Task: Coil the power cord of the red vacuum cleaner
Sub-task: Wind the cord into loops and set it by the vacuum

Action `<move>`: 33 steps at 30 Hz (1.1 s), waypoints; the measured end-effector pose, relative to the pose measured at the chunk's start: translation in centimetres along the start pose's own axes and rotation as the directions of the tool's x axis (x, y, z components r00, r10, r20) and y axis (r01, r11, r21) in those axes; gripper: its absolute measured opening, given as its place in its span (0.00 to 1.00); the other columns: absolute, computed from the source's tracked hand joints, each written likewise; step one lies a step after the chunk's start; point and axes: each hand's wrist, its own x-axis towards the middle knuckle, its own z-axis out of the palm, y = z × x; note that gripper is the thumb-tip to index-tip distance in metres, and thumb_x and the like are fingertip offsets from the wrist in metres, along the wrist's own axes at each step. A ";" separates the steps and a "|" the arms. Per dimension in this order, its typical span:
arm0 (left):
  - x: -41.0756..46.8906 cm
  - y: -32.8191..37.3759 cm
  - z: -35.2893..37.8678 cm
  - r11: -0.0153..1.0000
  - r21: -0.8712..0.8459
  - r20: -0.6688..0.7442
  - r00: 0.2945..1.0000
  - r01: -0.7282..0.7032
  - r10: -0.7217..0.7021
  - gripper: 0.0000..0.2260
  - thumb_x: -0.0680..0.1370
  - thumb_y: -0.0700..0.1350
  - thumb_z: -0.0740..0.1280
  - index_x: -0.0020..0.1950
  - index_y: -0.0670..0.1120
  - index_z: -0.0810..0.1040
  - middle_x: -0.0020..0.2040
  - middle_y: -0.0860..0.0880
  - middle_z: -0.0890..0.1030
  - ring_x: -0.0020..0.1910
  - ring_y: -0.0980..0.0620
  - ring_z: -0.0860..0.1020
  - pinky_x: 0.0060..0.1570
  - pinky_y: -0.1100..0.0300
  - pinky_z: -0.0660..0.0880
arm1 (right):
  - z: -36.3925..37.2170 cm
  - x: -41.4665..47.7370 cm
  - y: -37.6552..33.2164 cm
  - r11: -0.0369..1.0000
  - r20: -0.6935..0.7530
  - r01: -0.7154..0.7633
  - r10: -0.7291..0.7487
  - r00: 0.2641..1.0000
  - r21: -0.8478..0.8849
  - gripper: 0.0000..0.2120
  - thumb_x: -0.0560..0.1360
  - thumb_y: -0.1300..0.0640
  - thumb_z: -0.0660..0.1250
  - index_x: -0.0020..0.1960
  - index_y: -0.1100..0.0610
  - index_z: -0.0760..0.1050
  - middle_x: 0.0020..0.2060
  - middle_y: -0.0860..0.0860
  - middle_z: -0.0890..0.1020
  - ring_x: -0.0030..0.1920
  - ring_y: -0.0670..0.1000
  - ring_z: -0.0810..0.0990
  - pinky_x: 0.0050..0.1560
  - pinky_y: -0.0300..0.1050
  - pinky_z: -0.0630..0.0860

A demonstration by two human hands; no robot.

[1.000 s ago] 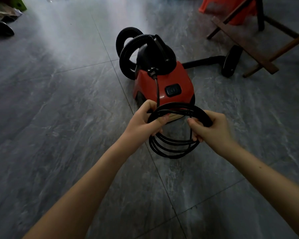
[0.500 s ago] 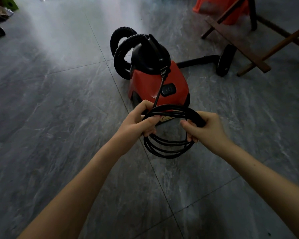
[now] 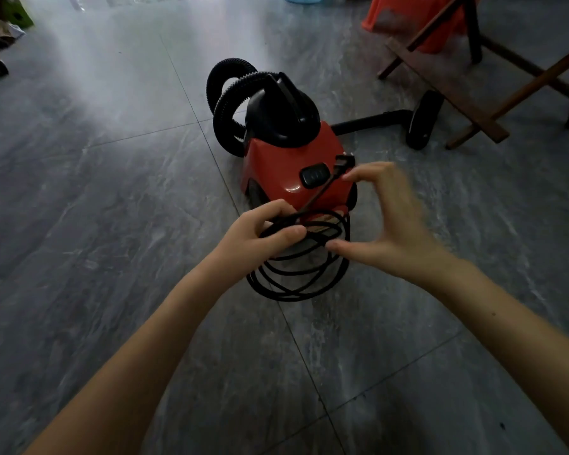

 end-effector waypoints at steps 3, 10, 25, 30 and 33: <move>0.3 1.1 0.7 0.978 0.193 0.099 0.993 -0.080 0.062 0.02 0.77 0.46 0.71 0.48 0.52 0.79 0.38 0.57 0.80 0.36 0.59 0.79 0.39 0.65 0.74 | 0.5 0.3 -0.2 0.980 0.217 0.138 -0.105 0.971 -0.146 0.33 0.66 0.42 0.75 0.66 0.54 0.72 0.67 0.50 0.72 0.75 0.51 0.62 0.74 0.47 0.62; 0.6 1.7 1.3 0.926 0.348 0.047 0.989 -0.148 0.140 0.03 0.76 0.49 0.71 0.45 0.51 0.82 0.32 0.57 0.78 0.30 0.58 0.76 0.32 0.63 0.71 | 1.4 -0.3 0.1 0.955 0.418 -0.239 0.149 0.896 0.172 0.08 0.75 0.55 0.70 0.53 0.54 0.80 0.42 0.50 0.83 0.42 0.50 0.82 0.46 0.57 0.78; -1.0 -1.3 0.0 0.988 -0.094 -0.073 0.988 0.126 -0.133 0.13 0.70 0.46 0.74 0.53 0.47 0.80 0.49 0.49 0.85 0.51 0.52 0.83 0.50 0.62 0.78 | 2.4 -1.3 0.1 0.725 0.233 -0.347 0.257 0.938 0.595 0.05 0.80 0.61 0.64 0.48 0.60 0.77 0.37 0.62 0.76 0.38 0.48 0.75 0.43 0.41 0.74; -1.2 -1.1 -0.6 0.990 -0.125 -0.113 0.991 0.061 -0.075 0.14 0.72 0.47 0.74 0.49 0.37 0.82 0.33 0.46 0.82 0.35 0.49 0.82 0.55 0.42 0.79 | 2.7 -1.5 -0.1 0.685 0.214 -0.353 0.282 0.935 0.637 0.05 0.79 0.58 0.64 0.47 0.54 0.79 0.33 0.46 0.78 0.39 0.49 0.77 0.49 0.49 0.76; -1.0 -0.8 -0.5 0.975 -0.214 -0.120 0.989 0.054 -0.081 0.11 0.73 0.46 0.72 0.50 0.40 0.81 0.25 0.51 0.73 0.24 0.55 0.72 0.44 0.51 0.81 | 2.8 -1.4 0.0 0.676 0.212 -0.342 0.270 0.939 0.653 0.06 0.79 0.59 0.64 0.48 0.61 0.78 0.33 0.45 0.78 0.37 0.49 0.77 0.56 0.67 0.76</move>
